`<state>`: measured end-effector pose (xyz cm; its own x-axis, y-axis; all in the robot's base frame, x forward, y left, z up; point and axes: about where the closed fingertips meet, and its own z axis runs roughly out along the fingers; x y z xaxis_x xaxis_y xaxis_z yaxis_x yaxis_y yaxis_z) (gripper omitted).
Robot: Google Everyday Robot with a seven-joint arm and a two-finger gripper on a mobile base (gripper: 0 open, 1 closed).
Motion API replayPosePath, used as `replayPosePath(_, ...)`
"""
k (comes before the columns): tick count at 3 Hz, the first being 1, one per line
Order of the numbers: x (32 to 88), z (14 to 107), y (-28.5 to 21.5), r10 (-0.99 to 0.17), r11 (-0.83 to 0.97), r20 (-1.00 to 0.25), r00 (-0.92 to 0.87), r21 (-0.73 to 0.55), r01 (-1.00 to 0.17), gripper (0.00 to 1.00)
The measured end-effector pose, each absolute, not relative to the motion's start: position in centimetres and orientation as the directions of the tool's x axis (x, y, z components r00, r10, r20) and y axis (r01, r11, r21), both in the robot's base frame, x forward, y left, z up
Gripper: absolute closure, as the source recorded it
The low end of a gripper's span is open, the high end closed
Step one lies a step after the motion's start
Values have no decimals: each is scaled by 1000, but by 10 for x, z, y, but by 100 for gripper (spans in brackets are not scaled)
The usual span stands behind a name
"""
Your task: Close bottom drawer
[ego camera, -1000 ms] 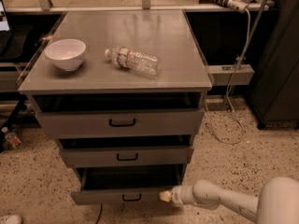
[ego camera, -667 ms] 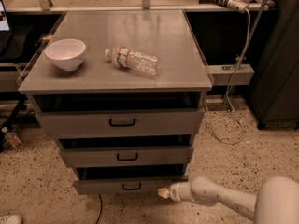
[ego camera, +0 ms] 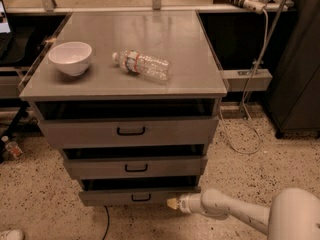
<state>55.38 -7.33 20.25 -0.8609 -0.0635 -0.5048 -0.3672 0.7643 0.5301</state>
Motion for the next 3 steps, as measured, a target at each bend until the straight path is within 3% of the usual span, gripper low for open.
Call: replayPosePath(3,595,204,-55,-30,784,-560,-828,501,-368,100)
